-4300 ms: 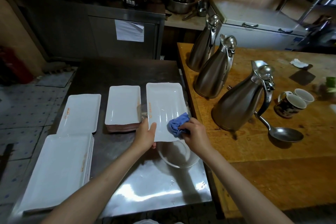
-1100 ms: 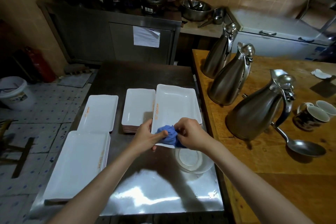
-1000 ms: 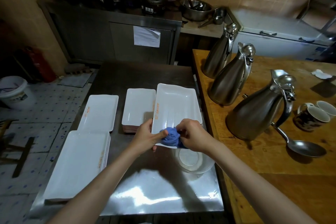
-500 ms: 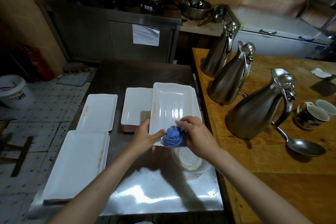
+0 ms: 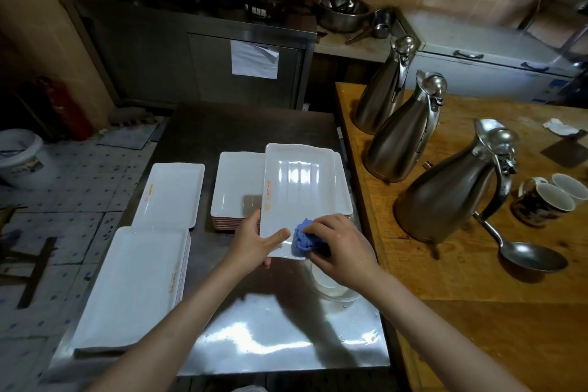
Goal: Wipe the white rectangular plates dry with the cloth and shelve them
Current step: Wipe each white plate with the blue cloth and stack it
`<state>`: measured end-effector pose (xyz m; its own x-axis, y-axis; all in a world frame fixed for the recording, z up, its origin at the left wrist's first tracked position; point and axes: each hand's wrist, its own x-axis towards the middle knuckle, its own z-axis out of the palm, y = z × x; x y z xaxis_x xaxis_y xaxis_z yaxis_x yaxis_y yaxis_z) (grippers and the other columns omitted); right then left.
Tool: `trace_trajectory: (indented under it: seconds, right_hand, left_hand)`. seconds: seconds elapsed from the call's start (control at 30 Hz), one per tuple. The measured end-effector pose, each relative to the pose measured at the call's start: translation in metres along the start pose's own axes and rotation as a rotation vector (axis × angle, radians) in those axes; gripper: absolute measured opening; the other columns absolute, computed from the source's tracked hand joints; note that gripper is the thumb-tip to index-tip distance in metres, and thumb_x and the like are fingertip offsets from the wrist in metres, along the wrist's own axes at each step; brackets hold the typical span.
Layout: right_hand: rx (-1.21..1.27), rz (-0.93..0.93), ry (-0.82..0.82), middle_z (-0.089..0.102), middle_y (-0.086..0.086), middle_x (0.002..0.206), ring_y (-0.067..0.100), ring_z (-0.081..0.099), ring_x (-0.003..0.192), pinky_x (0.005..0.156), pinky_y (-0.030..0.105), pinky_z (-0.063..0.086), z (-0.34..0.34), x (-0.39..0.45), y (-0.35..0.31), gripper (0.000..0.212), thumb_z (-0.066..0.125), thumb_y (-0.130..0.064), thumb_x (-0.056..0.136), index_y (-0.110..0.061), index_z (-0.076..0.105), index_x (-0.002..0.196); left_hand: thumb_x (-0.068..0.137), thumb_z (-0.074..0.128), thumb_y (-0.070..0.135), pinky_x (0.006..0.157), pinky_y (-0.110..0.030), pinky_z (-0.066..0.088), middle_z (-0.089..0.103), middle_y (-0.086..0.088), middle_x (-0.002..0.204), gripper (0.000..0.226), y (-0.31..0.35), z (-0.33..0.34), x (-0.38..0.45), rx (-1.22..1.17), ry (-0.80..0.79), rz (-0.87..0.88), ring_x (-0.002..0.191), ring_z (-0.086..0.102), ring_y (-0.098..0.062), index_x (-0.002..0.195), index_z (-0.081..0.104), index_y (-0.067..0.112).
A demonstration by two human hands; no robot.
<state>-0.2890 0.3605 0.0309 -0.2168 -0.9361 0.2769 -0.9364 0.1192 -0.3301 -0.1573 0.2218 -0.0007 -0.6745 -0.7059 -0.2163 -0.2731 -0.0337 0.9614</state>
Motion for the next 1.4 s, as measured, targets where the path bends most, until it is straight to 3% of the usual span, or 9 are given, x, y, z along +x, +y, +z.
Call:
trace_trajectory:
  seconds: [0.3,0.47,0.6,0.8,0.9,1.07,1.27,1.4]
  right_hand:
    - [-0.041,0.078,0.036,0.055,0.013,0.121,0.033,0.052,0.110,0.081,0.040,0.053,0.004,-0.004,0.009,0.044,0.081,-0.011,0.066,-0.018,0.064,0.106]
    - [-0.073,0.170,0.095,0.050,0.017,0.126,0.036,0.046,0.115,0.084,0.031,0.041,0.001,0.002,0.015,0.045,0.083,-0.009,0.065,-0.022,0.067,0.106]
    - [-0.020,0.233,0.128,0.049,0.017,0.121,0.034,0.048,0.109,0.085,0.033,0.048,-0.002,0.011,0.020,0.042,0.080,-0.008,0.070,-0.015,0.067,0.109]
    - [0.038,0.343,0.139,0.042,0.009,0.129,0.024,0.040,0.120,0.095,0.020,0.033,-0.001,0.024,0.022,0.041,0.073,-0.008,0.078,-0.017,0.062,0.117]
    - [0.061,0.381,0.161,0.044,0.009,0.129,0.023,0.041,0.119,0.093,0.017,0.032,-0.002,0.035,0.021,0.040,0.072,-0.006,0.079,-0.015,0.062,0.117]
    - [0.115,0.432,0.190,0.050,0.008,0.123,0.022,0.042,0.114,0.084,0.008,0.028,-0.003,0.055,0.023,0.037,0.070,-0.001,0.079,-0.012,0.062,0.114]
    - [0.114,0.431,0.214,0.055,0.010,0.120,0.026,0.043,0.111,0.086,0.019,0.035,0.000,0.069,0.027,0.034,0.071,0.003,0.076,-0.009,0.064,0.106]
    - [0.140,0.451,0.274,0.058,0.009,0.114,0.026,0.047,0.106,0.082,0.021,0.036,0.008,0.074,0.024,0.028,0.069,0.002,0.077,-0.010,0.064,0.102]
  left_hand:
    - [0.085,0.069,0.018,0.041,-0.024,0.047,0.059,0.003,0.116,0.049,-0.001,-0.002,-0.004,-0.004,-0.033,-0.005,0.073,0.063,-0.017,0.129,0.046,0.020]
    - [0.085,0.069,0.018,0.039,-0.022,0.045,0.059,0.002,0.117,0.052,-0.003,-0.001,-0.005,-0.004,-0.051,-0.023,0.069,0.063,-0.014,0.132,0.046,0.016]
    - [0.085,0.069,0.019,0.039,-0.023,0.044,0.061,0.002,0.116,0.049,-0.003,0.000,-0.008,-0.006,-0.077,-0.022,0.059,0.061,-0.011,0.130,0.048,0.019]
    - [0.086,0.068,0.020,0.040,-0.020,0.043,0.060,0.002,0.119,0.049,-0.009,0.000,-0.012,0.003,-0.097,-0.026,0.059,0.062,-0.012,0.131,0.047,0.021]
    - [0.085,0.068,0.019,0.039,-0.021,0.042,0.061,0.000,0.120,0.049,-0.015,-0.002,-0.012,-0.001,-0.099,-0.028,0.065,0.063,-0.015,0.129,0.047,0.022]
    - [0.085,0.070,0.018,0.038,-0.023,0.041,0.064,0.000,0.116,0.052,-0.019,-0.006,-0.014,-0.005,-0.096,-0.049,0.052,0.060,-0.010,0.133,0.048,0.020]
    - [0.085,0.070,0.018,0.038,-0.023,0.041,0.064,0.002,0.116,0.053,-0.020,-0.011,-0.017,-0.004,-0.089,-0.058,0.053,0.060,-0.009,0.132,0.047,0.024]
    - [0.085,0.070,0.020,0.039,-0.023,0.042,0.063,0.003,0.116,0.051,-0.021,-0.013,-0.018,-0.012,-0.095,-0.078,0.063,0.062,-0.015,0.130,0.046,0.028]
